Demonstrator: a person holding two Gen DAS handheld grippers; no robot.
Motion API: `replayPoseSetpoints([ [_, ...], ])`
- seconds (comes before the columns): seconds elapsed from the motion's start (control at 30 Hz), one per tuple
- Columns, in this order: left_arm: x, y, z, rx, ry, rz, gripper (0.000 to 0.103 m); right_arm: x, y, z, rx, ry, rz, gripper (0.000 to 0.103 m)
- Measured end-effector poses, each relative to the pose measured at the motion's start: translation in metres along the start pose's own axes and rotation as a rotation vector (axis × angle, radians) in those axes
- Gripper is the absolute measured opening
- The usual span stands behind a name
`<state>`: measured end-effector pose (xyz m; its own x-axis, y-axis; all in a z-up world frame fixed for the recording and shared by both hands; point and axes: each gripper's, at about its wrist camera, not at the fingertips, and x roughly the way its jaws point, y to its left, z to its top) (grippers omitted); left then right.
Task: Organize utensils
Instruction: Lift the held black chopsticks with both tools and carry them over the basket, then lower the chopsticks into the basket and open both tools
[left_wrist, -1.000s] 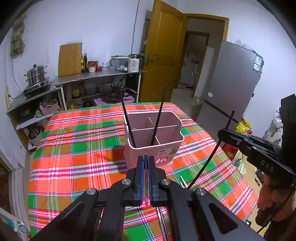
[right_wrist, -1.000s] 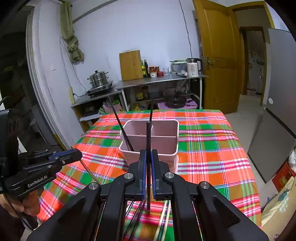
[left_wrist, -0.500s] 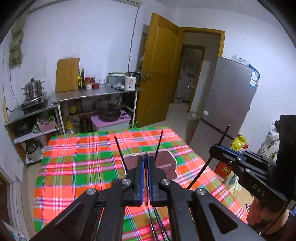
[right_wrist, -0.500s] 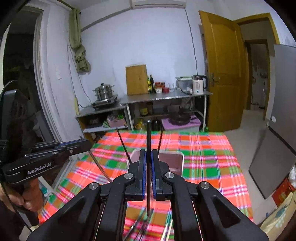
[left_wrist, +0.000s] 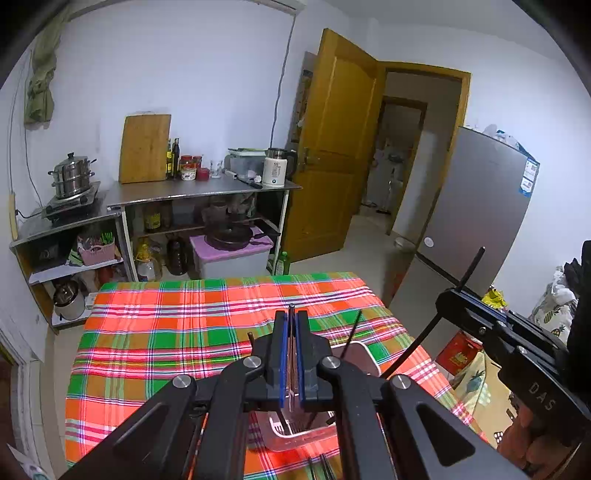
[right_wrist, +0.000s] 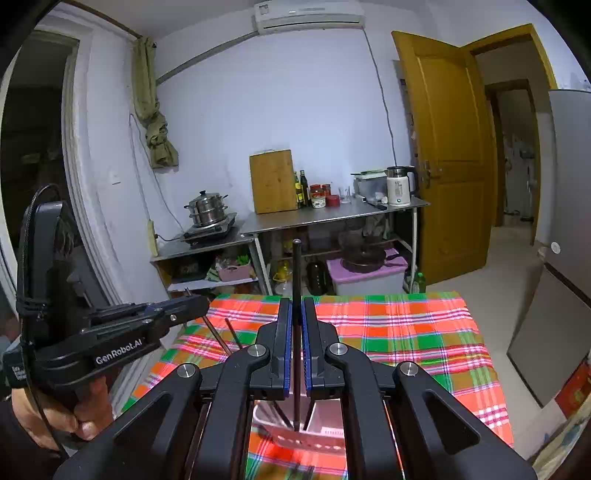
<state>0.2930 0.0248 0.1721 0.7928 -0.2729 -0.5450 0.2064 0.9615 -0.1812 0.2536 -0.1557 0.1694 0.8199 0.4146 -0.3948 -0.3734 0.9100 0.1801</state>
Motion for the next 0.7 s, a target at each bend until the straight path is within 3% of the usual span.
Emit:
replayPoseSetpoints([
  [0.43, 0.059, 0.027, -0.044, -0.065, 0.114, -0.012, 0.004, 0.056, -0.016, -0.042, 0.024, 0.124, -0.010, 0.005],
  [0.7, 0.075, 0.033, -0.063, -0.060, 0.137, -0.005, 0.004, 0.076, -0.023, -0.063, 0.035, 0.185, -0.013, 0.005],
])
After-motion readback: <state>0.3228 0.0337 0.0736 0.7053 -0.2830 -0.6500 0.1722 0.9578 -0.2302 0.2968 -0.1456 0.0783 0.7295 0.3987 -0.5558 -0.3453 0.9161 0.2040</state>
